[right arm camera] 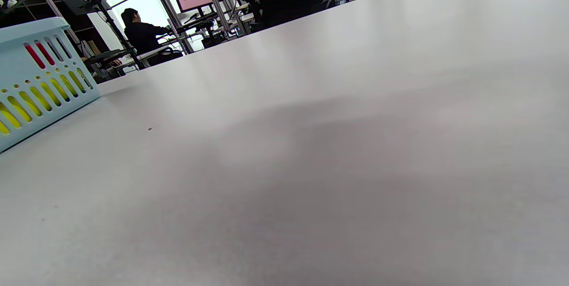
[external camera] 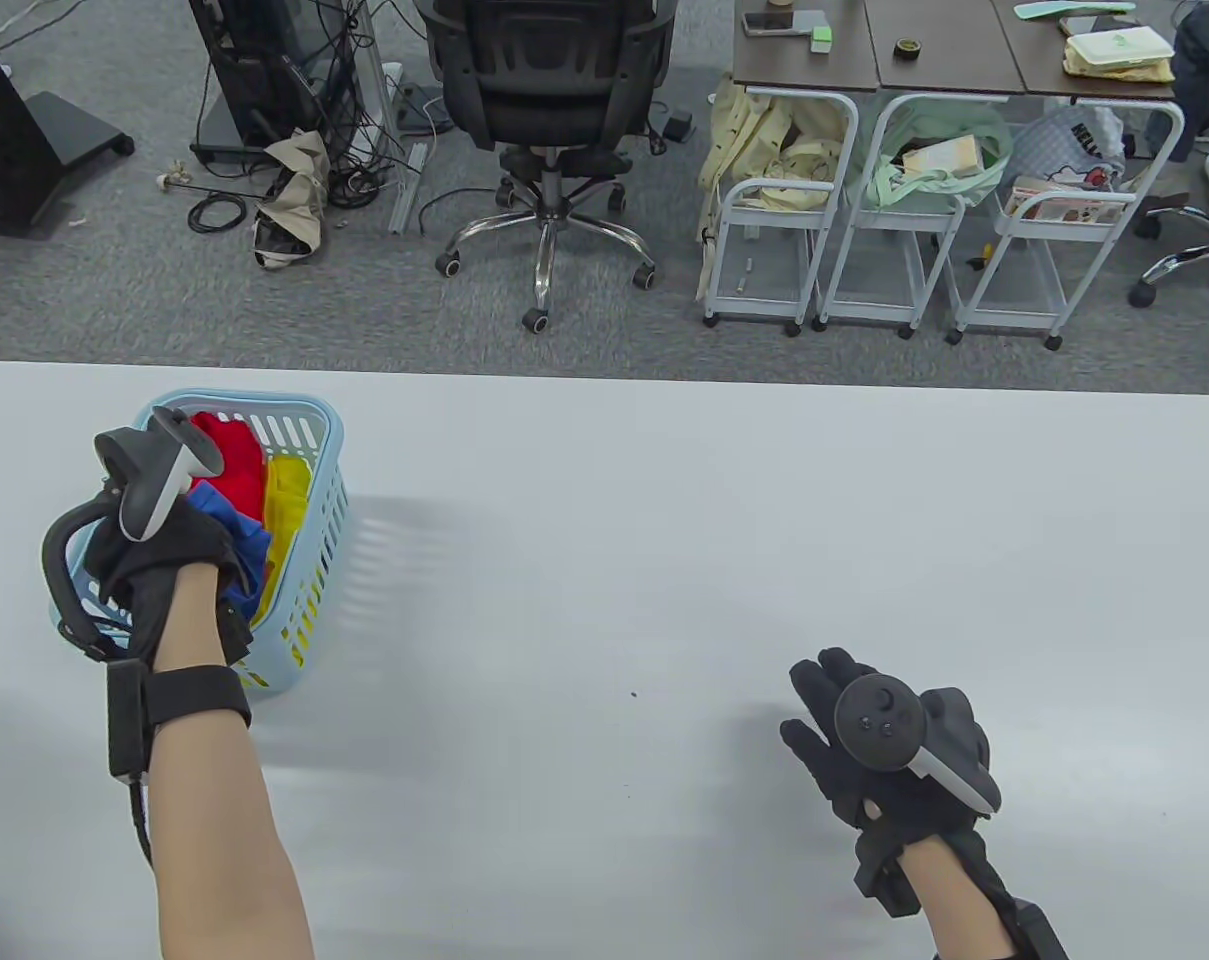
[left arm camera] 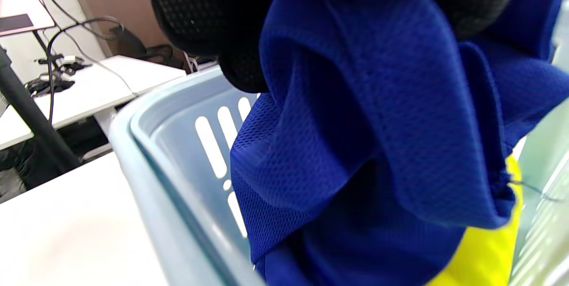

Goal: Roll t-shirt into tight roll

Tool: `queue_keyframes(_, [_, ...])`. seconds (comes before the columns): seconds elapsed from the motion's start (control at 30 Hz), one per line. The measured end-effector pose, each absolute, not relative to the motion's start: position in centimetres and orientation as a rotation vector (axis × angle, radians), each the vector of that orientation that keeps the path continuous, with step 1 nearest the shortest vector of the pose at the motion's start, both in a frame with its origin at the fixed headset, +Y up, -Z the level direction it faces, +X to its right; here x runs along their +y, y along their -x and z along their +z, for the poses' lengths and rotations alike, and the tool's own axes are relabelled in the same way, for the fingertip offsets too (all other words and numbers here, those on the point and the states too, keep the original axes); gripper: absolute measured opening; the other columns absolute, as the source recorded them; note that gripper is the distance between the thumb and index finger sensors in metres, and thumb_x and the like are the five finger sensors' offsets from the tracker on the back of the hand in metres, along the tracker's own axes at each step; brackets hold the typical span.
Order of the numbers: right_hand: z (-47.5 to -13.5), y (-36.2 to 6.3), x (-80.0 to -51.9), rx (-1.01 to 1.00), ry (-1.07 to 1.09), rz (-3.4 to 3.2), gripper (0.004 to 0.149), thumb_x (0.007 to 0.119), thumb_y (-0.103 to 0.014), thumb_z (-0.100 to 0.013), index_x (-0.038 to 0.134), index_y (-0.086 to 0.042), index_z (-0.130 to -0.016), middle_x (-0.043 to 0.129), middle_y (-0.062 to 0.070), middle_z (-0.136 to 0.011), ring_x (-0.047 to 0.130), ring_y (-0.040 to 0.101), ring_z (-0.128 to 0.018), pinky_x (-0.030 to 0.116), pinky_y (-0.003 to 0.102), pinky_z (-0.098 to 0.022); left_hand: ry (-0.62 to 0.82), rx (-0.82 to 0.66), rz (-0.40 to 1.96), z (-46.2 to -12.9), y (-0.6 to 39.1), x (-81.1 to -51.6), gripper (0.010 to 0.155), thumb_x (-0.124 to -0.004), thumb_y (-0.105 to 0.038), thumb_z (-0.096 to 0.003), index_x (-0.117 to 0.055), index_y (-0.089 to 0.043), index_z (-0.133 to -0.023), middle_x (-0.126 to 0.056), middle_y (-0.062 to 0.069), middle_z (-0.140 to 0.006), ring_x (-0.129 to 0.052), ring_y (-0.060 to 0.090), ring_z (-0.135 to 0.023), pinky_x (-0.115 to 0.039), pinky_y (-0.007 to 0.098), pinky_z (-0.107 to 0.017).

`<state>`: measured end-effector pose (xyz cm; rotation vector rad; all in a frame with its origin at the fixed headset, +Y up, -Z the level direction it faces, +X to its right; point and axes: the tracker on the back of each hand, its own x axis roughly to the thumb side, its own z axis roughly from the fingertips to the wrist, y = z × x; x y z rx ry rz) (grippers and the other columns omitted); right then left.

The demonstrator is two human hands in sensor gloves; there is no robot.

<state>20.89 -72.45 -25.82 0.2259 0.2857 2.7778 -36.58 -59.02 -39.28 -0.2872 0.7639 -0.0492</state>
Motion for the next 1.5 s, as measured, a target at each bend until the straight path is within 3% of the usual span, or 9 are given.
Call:
queue_keyframes(0.57, [-25.7, -20.9, -72.4, 0.269, -0.232, 2.765, 0.068, 0.060, -0.049, -0.056, 0.046, -0.014, -0.113, 0.036, 0.020, -0.117, 0.040, 0.049, -0.106, 0.045, 0.061, -0.071, -0.126, 0.619, -0.068, -35.2, 31.2, -51.1, 0.042, -0.078, -0.047, -0.0520, -0.075, -0.032, -0.091, -0.098, -0.010, -0.068, -0.101, 0.011, -0.056, -0.087, 0.031, -0.047])
queue_keyframes(0.83, [-25.7, -20.9, -72.3, 0.262, -0.232, 2.760, 0.069, 0.059, -0.049, -0.056, 0.044, -0.015, -0.114, 0.033, 0.020, -0.117, 0.037, 0.049, -0.106, 0.044, 0.061, -0.071, -0.381, 0.530, -0.073, -33.4, 27.1, -46.0, 0.041, -0.078, -0.047, -0.0513, -0.075, -0.033, -0.090, -0.098, -0.010, -0.067, -0.102, 0.011, -0.054, -0.087, 0.031, -0.046])
queue_keyframes(1.2, [-25.7, -21.4, -72.0, 0.222, -0.215, 2.756, 0.075, 0.056, -0.051, -0.057, 0.018, -0.020, -0.115, 0.001, 0.015, -0.114, 0.004, 0.046, -0.106, 0.023, 0.063, -0.073, -0.578, 0.384, -0.070, -30.7, 21.7, -41.6, 0.041, -0.078, -0.047, -0.0512, -0.075, -0.033, -0.090, -0.098, -0.010, -0.066, -0.102, 0.011, -0.054, -0.087, 0.031, -0.046])
queue_keyframes(1.5, [-25.8, -22.3, -71.8, 0.201, -0.171, 2.743, 0.077, 0.055, -0.052, -0.057, 0.013, -0.020, -0.114, -0.006, 0.015, -0.112, -0.003, 0.045, -0.104, 0.018, 0.063, -0.072, -0.735, 0.274, -0.023, -28.1, 17.5, -37.9, 0.041, -0.077, -0.047, -0.0512, -0.075, -0.033, -0.090, -0.098, -0.011, -0.066, -0.102, 0.010, -0.055, -0.087, 0.031, -0.046])
